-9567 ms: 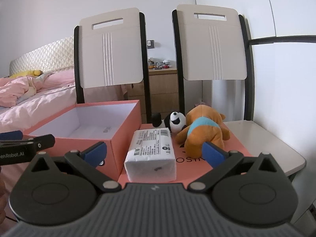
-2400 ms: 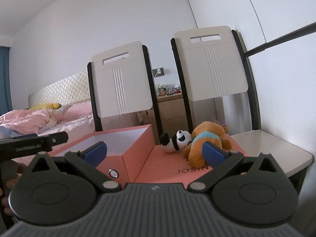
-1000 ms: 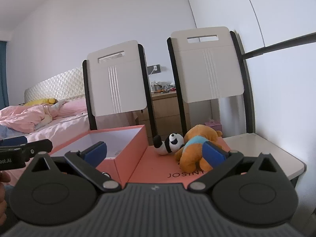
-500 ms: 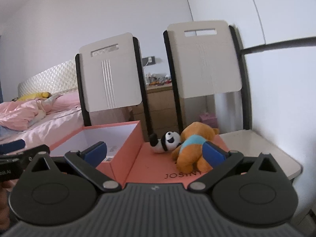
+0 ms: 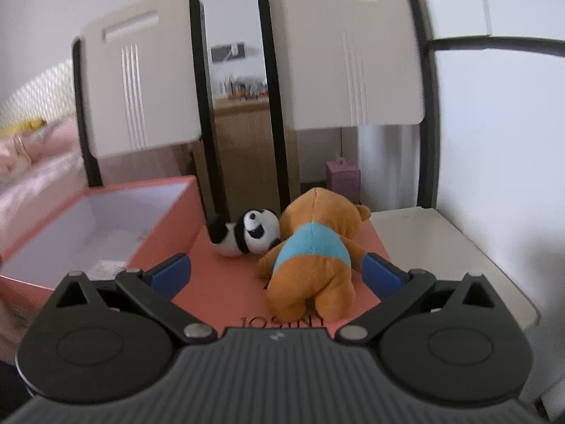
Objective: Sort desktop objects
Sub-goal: 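Grasp the brown teddy bear with the right tool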
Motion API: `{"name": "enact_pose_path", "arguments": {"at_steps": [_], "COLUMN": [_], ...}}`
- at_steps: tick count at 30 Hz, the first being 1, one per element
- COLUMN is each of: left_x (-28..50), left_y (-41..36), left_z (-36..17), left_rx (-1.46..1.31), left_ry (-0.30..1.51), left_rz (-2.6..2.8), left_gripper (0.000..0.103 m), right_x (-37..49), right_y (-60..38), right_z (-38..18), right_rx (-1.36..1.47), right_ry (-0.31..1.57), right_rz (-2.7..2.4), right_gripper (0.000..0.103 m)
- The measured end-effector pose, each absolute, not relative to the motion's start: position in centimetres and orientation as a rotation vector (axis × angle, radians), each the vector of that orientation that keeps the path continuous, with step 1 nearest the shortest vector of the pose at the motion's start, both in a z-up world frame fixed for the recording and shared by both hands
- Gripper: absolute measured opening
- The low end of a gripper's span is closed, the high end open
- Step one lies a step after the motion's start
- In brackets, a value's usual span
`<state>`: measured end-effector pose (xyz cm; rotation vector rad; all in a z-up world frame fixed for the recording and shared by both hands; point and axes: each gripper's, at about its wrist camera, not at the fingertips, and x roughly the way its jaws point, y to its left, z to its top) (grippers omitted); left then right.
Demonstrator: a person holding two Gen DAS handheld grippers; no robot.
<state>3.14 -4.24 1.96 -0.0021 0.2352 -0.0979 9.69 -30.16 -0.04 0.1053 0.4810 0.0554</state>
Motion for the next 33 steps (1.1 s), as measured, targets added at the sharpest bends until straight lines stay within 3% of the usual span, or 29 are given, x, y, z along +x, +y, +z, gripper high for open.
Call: {"name": "enact_pose_path", "arguments": {"at_steps": [8,28,29,32,33], "left_x": [7.2,6.8,6.7,6.4,6.3], "left_y": [-2.2,-0.5,-0.6,-0.6,-0.6], "left_z": [-1.2,-2.8,-2.8,-2.7,-2.7], "left_rx": [0.009,-0.009,-0.009,-0.014,-0.015], "left_ry": [0.198,0.181,0.176,0.161,0.156], "left_rz": [-0.011,0.067,0.063,0.063,0.063], "left_gripper": [0.103,0.103,0.103,0.103,0.103], "right_x": [18.1,20.7,20.6,20.3,20.2], "right_y": [-31.0,-32.7,-32.9,-33.1,-33.2], "right_z": [-5.5,-8.8,-8.7,-8.4,-8.3], "right_rx": [0.045,0.079,0.092,0.092,0.098], "right_ry": [0.535,0.599,0.592,0.589,0.59], "right_rz": [0.016,-0.016,-0.027,-0.027,-0.028], "right_gripper": [0.103,0.102,0.101,0.082,0.081]}}
